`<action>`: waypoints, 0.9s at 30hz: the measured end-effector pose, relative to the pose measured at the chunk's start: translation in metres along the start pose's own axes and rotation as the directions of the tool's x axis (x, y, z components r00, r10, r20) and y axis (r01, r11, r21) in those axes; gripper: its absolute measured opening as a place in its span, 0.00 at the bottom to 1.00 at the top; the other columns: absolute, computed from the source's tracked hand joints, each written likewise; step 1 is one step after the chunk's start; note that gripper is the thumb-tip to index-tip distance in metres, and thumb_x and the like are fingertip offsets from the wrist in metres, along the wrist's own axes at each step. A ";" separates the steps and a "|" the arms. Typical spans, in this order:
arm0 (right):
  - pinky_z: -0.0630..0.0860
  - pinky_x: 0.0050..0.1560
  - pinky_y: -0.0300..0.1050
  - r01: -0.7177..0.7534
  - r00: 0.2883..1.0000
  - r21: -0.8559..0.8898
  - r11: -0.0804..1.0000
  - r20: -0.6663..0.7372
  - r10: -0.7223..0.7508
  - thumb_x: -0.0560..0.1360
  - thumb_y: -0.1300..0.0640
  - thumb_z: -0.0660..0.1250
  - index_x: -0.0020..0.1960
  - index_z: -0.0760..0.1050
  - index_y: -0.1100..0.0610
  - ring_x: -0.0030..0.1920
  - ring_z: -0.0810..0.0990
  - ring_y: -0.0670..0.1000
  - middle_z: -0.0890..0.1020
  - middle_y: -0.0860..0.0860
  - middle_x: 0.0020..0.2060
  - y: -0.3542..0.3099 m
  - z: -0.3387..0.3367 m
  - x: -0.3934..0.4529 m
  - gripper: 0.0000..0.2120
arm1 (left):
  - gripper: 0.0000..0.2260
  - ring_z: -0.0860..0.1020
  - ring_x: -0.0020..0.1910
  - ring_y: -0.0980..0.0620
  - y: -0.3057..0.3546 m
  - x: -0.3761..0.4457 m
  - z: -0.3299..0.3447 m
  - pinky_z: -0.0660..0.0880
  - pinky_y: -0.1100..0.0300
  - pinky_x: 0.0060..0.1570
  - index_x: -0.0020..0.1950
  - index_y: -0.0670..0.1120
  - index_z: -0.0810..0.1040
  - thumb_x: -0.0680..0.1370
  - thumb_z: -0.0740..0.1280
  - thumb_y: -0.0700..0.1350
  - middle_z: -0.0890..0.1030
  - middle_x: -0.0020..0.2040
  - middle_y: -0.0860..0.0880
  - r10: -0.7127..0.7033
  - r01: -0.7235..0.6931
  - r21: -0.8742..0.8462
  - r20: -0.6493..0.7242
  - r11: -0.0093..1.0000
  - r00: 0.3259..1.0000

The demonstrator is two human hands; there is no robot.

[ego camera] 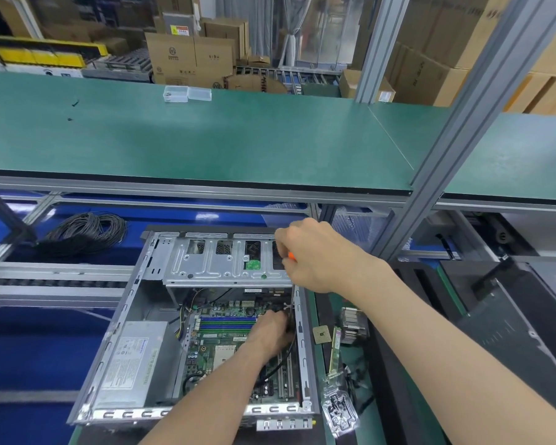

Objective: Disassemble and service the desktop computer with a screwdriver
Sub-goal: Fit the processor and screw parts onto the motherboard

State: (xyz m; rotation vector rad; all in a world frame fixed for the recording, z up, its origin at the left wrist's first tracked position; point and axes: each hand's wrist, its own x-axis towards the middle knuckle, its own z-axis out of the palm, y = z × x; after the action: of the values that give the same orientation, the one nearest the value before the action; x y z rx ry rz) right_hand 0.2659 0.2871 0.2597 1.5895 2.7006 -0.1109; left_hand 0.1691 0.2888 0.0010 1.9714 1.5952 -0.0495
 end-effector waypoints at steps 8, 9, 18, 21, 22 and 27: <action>0.65 0.39 0.51 -0.105 0.992 -0.175 0.979 -0.089 0.091 0.80 0.37 0.60 0.52 0.71 0.51 0.39 0.69 0.58 0.63 0.50 0.34 -0.002 -0.001 -0.003 0.17 | 0.07 0.78 0.38 0.47 0.000 0.003 0.001 0.79 0.55 0.39 0.41 0.43 0.73 0.79 0.66 0.40 0.74 0.38 0.48 -0.050 0.050 -0.007 0.042 0.999 0.998; 0.65 0.39 0.51 -0.109 0.991 -0.185 0.977 -0.097 0.093 0.81 0.39 0.58 0.51 0.71 0.52 0.39 0.68 0.58 0.61 0.49 0.33 -0.001 0.000 -0.002 0.16 | 0.05 0.79 0.39 0.45 0.000 0.003 0.002 0.80 0.54 0.40 0.43 0.42 0.74 0.79 0.66 0.40 0.74 0.38 0.48 -0.047 0.047 -0.005 0.044 0.999 0.998; 0.67 0.38 0.48 0.011 1.000 0.041 0.999 -0.013 -0.010 0.71 0.51 0.69 0.49 0.69 0.49 0.43 0.75 0.56 0.72 0.49 0.45 0.001 -0.002 -0.006 0.11 | 0.11 0.75 0.34 0.49 -0.001 0.003 0.002 0.75 0.56 0.35 0.38 0.45 0.68 0.79 0.66 0.39 0.73 0.37 0.48 -0.037 0.037 0.022 0.018 0.999 0.999; 0.66 0.40 0.51 -0.063 0.994 -0.069 0.996 -0.099 0.056 0.79 0.43 0.63 0.48 0.63 0.53 0.39 0.69 0.59 0.65 0.50 0.36 0.001 0.004 -0.003 0.15 | 0.09 0.76 0.35 0.48 0.000 0.002 0.002 0.75 0.56 0.35 0.40 0.44 0.70 0.79 0.66 0.39 0.73 0.37 0.48 -0.029 0.028 0.031 0.027 0.999 0.999; 0.68 0.39 0.51 -0.049 0.994 -0.043 0.998 -0.098 0.045 0.81 0.46 0.63 0.48 0.63 0.53 0.39 0.69 0.59 0.64 0.49 0.35 0.001 0.005 -0.002 0.13 | 0.09 0.76 0.35 0.47 0.000 0.002 0.002 0.74 0.56 0.35 0.39 0.44 0.70 0.79 0.66 0.39 0.73 0.36 0.48 -0.024 0.024 0.033 0.026 0.999 0.999; 0.78 0.41 0.55 -0.033 0.988 0.212 0.977 -0.138 0.063 0.73 0.59 0.67 0.53 0.68 0.53 0.42 0.76 0.58 0.75 0.51 0.40 0.007 0.016 -0.002 0.11 | 0.14 0.73 0.31 0.50 -0.001 0.004 0.002 0.71 0.58 0.29 0.34 0.45 0.67 0.78 0.65 0.38 0.74 0.35 0.48 -0.008 0.007 0.035 0.031 0.999 0.999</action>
State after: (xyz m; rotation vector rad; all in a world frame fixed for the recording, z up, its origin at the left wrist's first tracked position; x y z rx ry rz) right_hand 0.2725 0.2874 0.2433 1.7825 2.8389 -0.3014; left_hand 0.1695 0.2916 -0.0027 1.9819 1.5926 -0.1113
